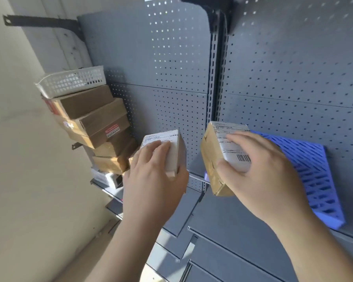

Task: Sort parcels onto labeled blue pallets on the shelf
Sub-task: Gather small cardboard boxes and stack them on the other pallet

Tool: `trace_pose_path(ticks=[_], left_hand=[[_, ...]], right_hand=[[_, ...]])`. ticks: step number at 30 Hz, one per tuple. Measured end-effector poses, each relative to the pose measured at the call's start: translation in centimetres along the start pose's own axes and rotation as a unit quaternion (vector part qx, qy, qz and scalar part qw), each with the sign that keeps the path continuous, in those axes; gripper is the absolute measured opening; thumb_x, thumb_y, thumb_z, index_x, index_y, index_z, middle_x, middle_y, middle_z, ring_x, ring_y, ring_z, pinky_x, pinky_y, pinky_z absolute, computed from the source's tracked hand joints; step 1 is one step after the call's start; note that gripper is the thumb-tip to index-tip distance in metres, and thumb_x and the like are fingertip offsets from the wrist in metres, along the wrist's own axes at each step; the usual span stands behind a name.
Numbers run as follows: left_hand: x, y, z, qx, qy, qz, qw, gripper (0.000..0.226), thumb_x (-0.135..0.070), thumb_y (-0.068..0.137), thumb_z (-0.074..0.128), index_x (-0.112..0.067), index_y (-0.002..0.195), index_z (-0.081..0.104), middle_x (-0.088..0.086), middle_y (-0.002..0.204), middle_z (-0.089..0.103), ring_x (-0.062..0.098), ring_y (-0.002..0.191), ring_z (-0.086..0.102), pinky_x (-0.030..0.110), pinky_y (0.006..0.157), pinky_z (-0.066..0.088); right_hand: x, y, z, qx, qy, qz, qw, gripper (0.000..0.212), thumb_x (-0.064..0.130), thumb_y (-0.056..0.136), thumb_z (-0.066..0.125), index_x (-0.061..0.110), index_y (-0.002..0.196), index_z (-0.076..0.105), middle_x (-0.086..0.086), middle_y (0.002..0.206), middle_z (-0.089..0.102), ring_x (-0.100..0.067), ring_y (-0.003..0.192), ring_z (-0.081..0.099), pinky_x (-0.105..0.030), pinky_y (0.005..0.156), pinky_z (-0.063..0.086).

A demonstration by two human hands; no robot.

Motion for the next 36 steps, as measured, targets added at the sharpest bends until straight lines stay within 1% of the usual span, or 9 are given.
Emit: trace_pose_path(ticks=[3,7,11,15,20,23,29,32,36], left_hand=[[-3.0,2.4,2.5,0.01,-0.019,0.05,0.999,0.051,-0.05,0.086,0.058,-0.032,0.133,0.059,-0.013,0.141,0.055,0.018,0.132,0.045,0.044,0.1,0.046],[-6.6,4.8,6.1,0.019,-0.042,0.085,0.995,0.064,-0.061,0.08,0.042,-0.034,0.136,0.057,-0.016,0.141,0.053,0.014,0.132,0.043,0.044,0.1,0.047],[-9.0,6.1,9.7,0.056,-0.064,0.131,0.988,0.058,-0.058,0.082,0.048,-0.034,0.134,0.058,-0.017,0.139,0.054,0.014,0.126,0.048,0.042,0.095,0.049],[-10.4,7.9,12.9,0.096,-0.089,0.164,0.978,0.053,-0.052,0.085,0.058,-0.036,0.135,0.055,-0.021,0.139,0.052,0.011,0.127,0.047,0.044,0.094,0.051],[-11.2,9.9,16.1,0.142,-0.108,0.216,0.96,0.054,-0.056,0.085,0.055,-0.037,0.135,0.054,-0.019,0.139,0.052,0.011,0.13,0.047,0.047,0.098,0.051],[-11.6,10.8,17.6,0.158,-0.1,0.229,0.955,0.053,-0.058,0.083,0.054,-0.041,0.133,0.051,-0.017,0.142,0.05,0.013,0.13,0.045,0.048,0.096,0.051],[-11.4,11.5,19.6,0.195,-0.069,0.264,0.942,0.055,-0.059,0.08,0.047,-0.04,0.131,0.051,-0.015,0.142,0.05,0.015,0.131,0.045,0.046,0.097,0.048],[-11.1,11.4,20.1,0.206,-0.049,0.277,0.937,0.056,-0.06,0.079,0.046,-0.038,0.13,0.053,-0.015,0.138,0.053,0.017,0.129,0.047,0.045,0.097,0.046],[-11.1,11.6,20.5,0.219,-0.052,0.28,0.933,0.057,-0.062,0.079,0.044,-0.041,0.131,0.047,-0.017,0.139,0.051,0.015,0.13,0.045,0.045,0.095,0.046]], right_hand=[[-3.4,1.5,-1.6,-0.034,-0.011,0.04,0.999,0.051,0.045,0.081,0.067,0.031,0.13,0.062,0.017,0.131,0.063,-0.01,0.123,0.049,-0.029,0.093,0.041],[-7.3,3.0,-3.0,-0.065,-0.045,0.074,0.994,0.051,0.045,0.08,0.069,0.031,0.129,0.062,0.018,0.132,0.061,-0.009,0.123,0.048,-0.026,0.089,0.037],[-10.3,3.9,-3.8,-0.062,-0.084,0.118,0.987,0.059,0.052,0.077,0.065,0.031,0.131,0.062,0.02,0.138,0.058,-0.012,0.127,0.05,-0.032,0.093,0.043],[-12.4,4.7,-4.4,-0.07,-0.112,0.152,0.979,0.06,0.053,0.076,0.065,0.029,0.132,0.064,0.021,0.139,0.056,-0.011,0.128,0.048,-0.031,0.096,0.041],[-13.7,5.3,-4.6,-0.082,-0.151,0.182,0.968,0.061,0.061,0.075,0.06,0.033,0.129,0.066,0.026,0.134,0.054,-0.009,0.126,0.05,-0.036,0.095,0.05],[-14.0,5.5,-4.0,-0.096,-0.171,0.186,0.963,0.06,0.06,0.075,0.061,0.034,0.13,0.063,0.024,0.132,0.055,-0.008,0.124,0.05,-0.037,0.091,0.051],[-15.0,5.1,-1.7,-0.059,-0.232,0.206,0.949,0.052,0.054,0.076,0.07,0.029,0.122,0.066,0.02,0.126,0.059,-0.005,0.114,0.046,-0.027,0.076,0.039],[-15.2,5.3,-1.3,-0.035,-0.249,0.207,0.945,0.046,0.052,0.075,0.07,0.028,0.115,0.069,0.019,0.125,0.062,-0.006,0.113,0.052,-0.027,0.077,0.044],[-15.2,5.8,-1.5,-0.023,-0.262,0.2,0.944,0.045,0.05,0.076,0.069,0.027,0.114,0.07,0.016,0.124,0.067,-0.01,0.114,0.06,-0.033,0.087,0.048]])
Point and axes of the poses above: each hand's wrist, its own y-axis towards the middle knuckle, its own z-axis out of the palm, x = y × z, the point moved 1 cm from there along y, towards the middle knuckle
